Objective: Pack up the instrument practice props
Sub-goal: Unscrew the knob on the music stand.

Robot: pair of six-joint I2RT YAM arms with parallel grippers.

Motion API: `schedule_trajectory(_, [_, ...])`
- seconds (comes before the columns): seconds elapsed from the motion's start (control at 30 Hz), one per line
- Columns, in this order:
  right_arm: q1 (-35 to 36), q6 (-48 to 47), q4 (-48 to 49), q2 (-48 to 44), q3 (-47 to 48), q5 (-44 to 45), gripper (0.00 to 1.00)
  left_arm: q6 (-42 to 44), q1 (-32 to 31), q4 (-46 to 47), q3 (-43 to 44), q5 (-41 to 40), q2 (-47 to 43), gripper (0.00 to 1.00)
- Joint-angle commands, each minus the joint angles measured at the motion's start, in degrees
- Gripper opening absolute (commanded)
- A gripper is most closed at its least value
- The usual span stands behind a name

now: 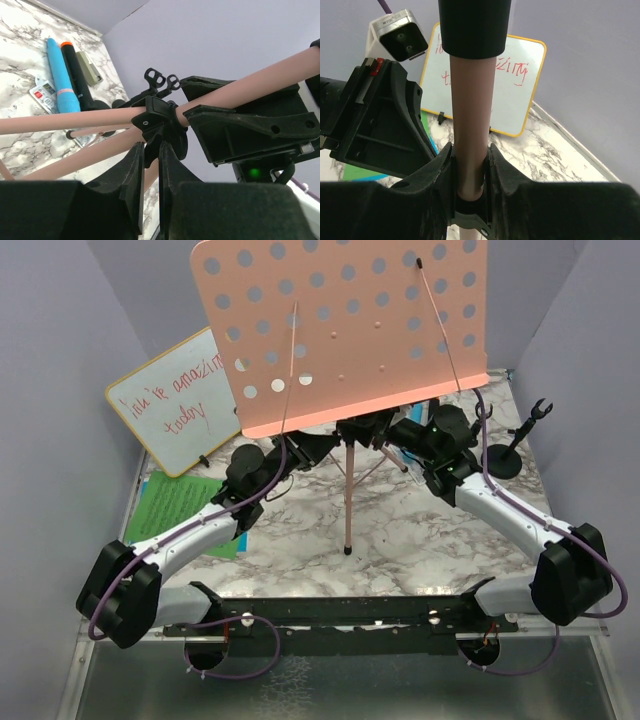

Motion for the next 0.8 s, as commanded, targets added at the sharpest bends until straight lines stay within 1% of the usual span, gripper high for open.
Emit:
schedule_trajectory(0.0, [0.8,-2.39,-13.25,3.08,-1.88,-3.69,0.01,-9.72,1.7,2.25,-4.71,-7.28,-2.56,0.11])
schedule_trajectory(0.1, [0.81,-2.03,-13.41,3.35,-1.62,-3.79,0.01,-16.34,1.62,3.45,-5.55,-7.4,-2.23,0.05])
schedule_trajectory(0.17, [0.8,-1.76,-13.43,3.42,-1.53,-3.73,0.01,-20.98,1.66,3.59,-5.37,-5.92,-1.18,0.03])
schedule_trajectory(0.23, [0.8,-1.42,-13.43,3.62,-1.42,-3.6,0.01,-27.41,1.66,4.7,-5.69,-4.35,0.31,0.0])
schedule_trajectory(0.3, [0.81,-1.07,-13.52,3.76,-1.2,-3.35,0.01,-34.95,1.66,7.77,-6.43,-2.74,1.99,0.0])
schedule_trajectory(0.37, [0.8,-0.86,-13.73,3.91,-1.02,-2.97,0.01,-38.1,1.48,9.45,-6.4,-1.96,2.99,0.0])
schedule_trajectory(0.43, [0.81,-0.86,-13.86,4.0,-1.06,-2.54,0.01,-36.05,1.44,9.64,-5.42,-2.13,3.2,0.02])
schedule_trajectory(0.5, [0.8,-0.86,-13.96,3.96,-1.04,-2.17,0.01,-29.16,1.44,9.24,-3.76,-2.04,2.74,0.08])
schedule_trajectory(0.57, [0.82,-1.01,-14.05,3.92,-1.02,-2.06,0.01,-24.35,1.58,8.02,-3.9,-3.02,1.82,0.13])
schedule_trajectory(0.67, [0.8,-0.96,-13.99,3.85,-1.13,-2.3,0.01,-17.26,2.12,6.96,-4.84,-4.29,0.33,0.25])
schedule_trajectory(0.77, [0.78,-0.95,-13.75,3.71,-1.28,-2.58,0.01,-8.1,2.44,6.52,-5.71,-2.84,-0.69,0.36])
